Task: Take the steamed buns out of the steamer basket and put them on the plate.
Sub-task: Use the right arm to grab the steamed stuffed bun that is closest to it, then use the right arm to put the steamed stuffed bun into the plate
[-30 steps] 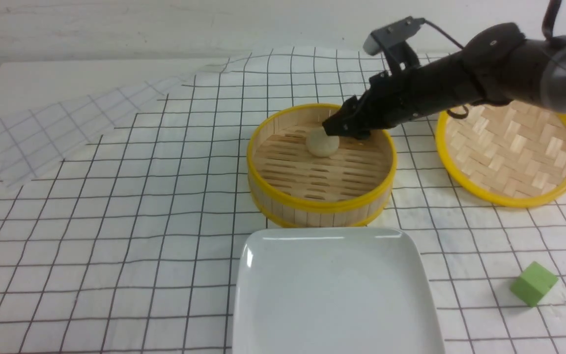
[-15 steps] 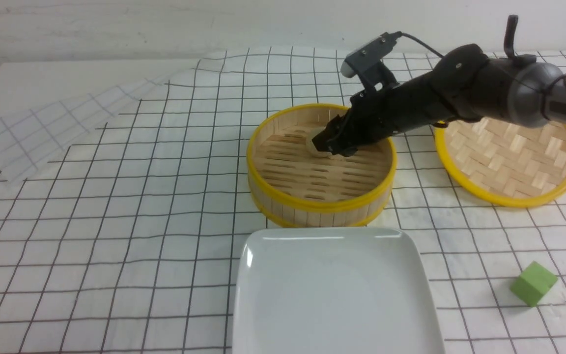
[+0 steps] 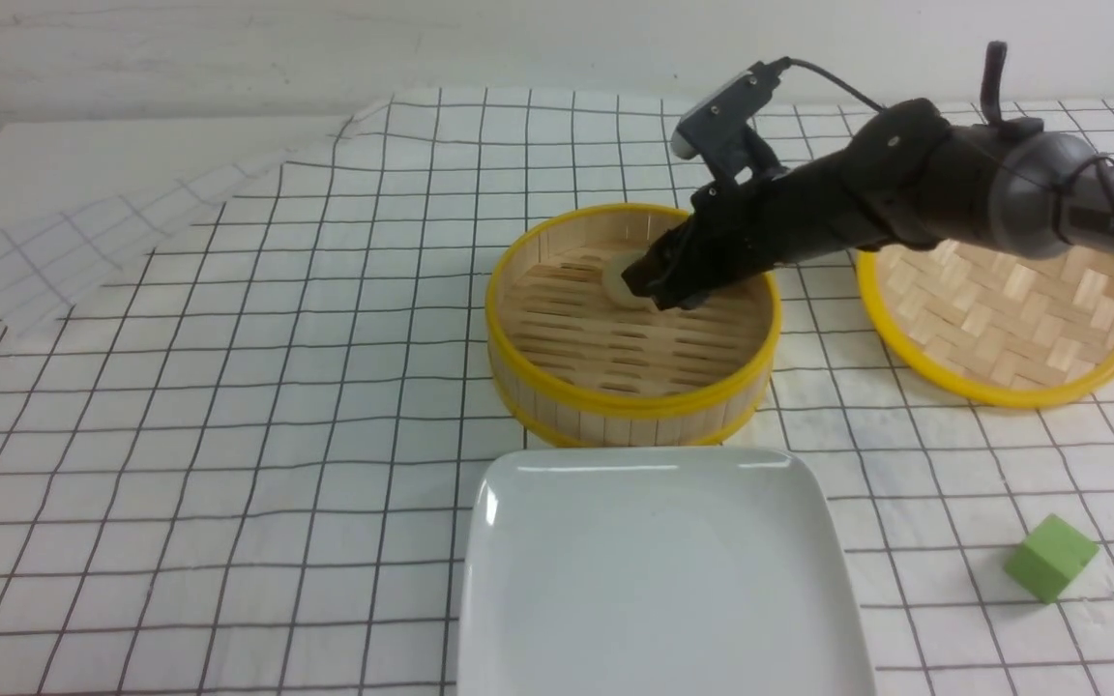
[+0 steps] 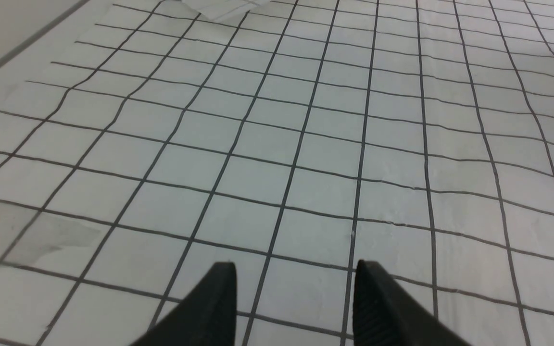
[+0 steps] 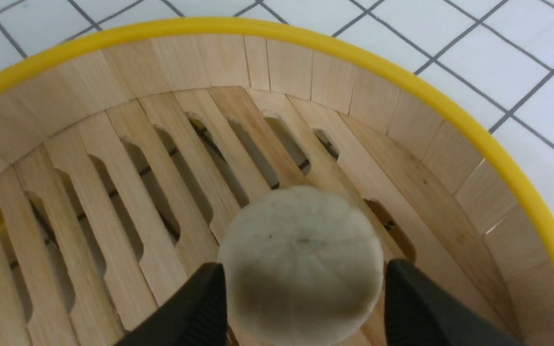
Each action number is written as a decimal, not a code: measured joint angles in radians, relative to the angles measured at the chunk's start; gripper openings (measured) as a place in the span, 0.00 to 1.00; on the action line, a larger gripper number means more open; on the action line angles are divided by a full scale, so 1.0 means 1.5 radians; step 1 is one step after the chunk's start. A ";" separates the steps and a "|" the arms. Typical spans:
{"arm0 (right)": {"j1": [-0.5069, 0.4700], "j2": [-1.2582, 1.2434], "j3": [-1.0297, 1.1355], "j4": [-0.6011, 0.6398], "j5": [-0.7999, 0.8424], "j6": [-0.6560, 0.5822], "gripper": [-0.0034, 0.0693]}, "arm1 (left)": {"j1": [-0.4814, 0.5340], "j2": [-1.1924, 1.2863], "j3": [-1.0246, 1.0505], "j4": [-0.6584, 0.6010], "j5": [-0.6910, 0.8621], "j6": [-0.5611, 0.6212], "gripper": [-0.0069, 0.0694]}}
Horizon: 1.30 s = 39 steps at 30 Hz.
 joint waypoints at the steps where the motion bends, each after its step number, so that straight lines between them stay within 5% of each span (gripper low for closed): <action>1: 0.000 0.001 0.000 0.000 0.000 -0.001 0.65 | 0.000 0.000 0.000 0.000 0.000 0.000 0.56; 7: 0.013 0.020 0.000 0.000 -0.011 -0.016 0.61 | 0.000 0.000 0.000 0.001 0.000 0.000 0.56; 13: 0.037 0.018 0.000 0.002 -0.045 -0.061 0.13 | 0.000 0.000 0.000 0.002 0.000 0.000 0.56; 15: 0.039 0.015 0.000 0.002 -0.044 -0.064 0.08 | 0.000 0.000 0.000 0.002 0.000 0.000 0.56; 28: 0.038 -0.089 0.000 -0.031 0.007 -0.060 0.08 | 0.000 0.000 0.000 0.002 0.000 0.000 0.56; 39: -0.047 -0.236 0.000 -0.087 0.175 0.111 0.08 | 0.000 0.000 0.000 0.003 0.000 0.000 0.56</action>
